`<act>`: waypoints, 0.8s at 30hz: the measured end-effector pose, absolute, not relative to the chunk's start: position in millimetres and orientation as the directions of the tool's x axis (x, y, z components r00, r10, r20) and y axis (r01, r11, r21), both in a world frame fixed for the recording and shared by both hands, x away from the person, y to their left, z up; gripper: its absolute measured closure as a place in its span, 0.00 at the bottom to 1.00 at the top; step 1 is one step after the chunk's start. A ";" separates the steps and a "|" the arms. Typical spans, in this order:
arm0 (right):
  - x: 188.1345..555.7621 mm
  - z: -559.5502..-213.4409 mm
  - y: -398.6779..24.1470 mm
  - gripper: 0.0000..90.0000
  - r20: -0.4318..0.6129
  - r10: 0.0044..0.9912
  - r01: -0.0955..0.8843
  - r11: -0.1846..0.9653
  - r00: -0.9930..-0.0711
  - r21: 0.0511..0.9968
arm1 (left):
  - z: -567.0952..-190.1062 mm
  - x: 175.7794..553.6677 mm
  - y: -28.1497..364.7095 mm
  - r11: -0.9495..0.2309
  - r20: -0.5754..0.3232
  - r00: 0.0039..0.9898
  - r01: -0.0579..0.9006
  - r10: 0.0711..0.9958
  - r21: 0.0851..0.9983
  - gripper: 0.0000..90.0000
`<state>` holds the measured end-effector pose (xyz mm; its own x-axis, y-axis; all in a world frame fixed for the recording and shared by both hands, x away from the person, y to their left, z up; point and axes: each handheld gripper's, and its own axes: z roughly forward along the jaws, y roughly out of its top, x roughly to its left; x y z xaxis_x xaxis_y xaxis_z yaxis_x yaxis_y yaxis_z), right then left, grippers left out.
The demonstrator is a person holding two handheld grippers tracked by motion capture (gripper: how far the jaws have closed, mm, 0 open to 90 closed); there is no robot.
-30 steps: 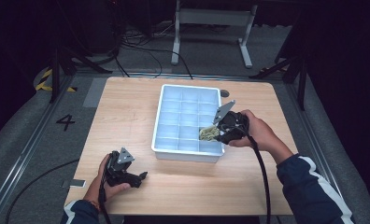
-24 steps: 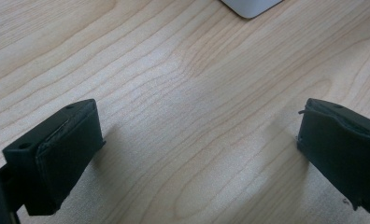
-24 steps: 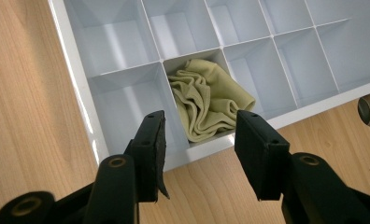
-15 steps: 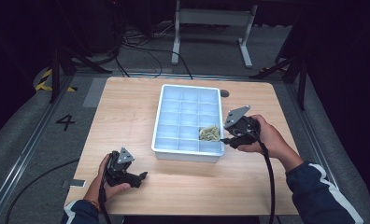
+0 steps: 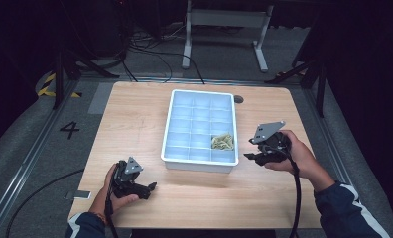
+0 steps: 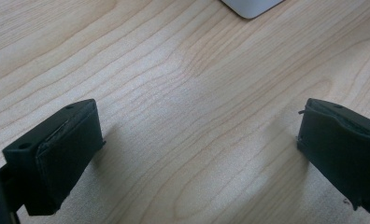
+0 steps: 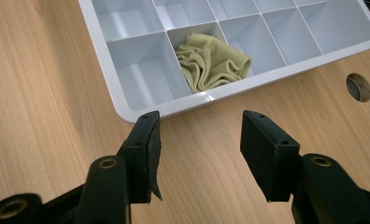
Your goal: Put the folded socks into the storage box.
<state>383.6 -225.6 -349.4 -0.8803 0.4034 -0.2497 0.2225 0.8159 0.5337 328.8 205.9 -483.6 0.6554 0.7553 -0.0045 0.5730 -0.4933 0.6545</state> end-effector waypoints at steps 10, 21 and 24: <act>377.9 -364.1 -240.9 0.51 -0.237 0.438 0.252 0.797 -0.867 0.549 | -483.5 329.0 206.1 -0.496 0.000 0.656 0.571 0.755 0.654 0.00; 371.8 -384.1 -261.8 0.47 -0.234 0.469 0.273 0.778 -0.851 0.566 | -483.5 329.0 206.1 -0.496 0.000 0.656 0.571 0.755 0.654 0.00; 370.8 -392.3 -268.1 0.47 -0.220 0.472 0.285 0.777 -0.854 0.561 | -483.8 328.8 205.8 -0.492 -0.005 0.655 0.572 0.756 0.656 0.00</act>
<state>370.8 -268.1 -392.3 -0.8540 0.4716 -0.2197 0.2848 0.7772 0.5611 328.8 205.8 -483.8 0.6549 0.7557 -0.0047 0.5725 -0.4920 0.6559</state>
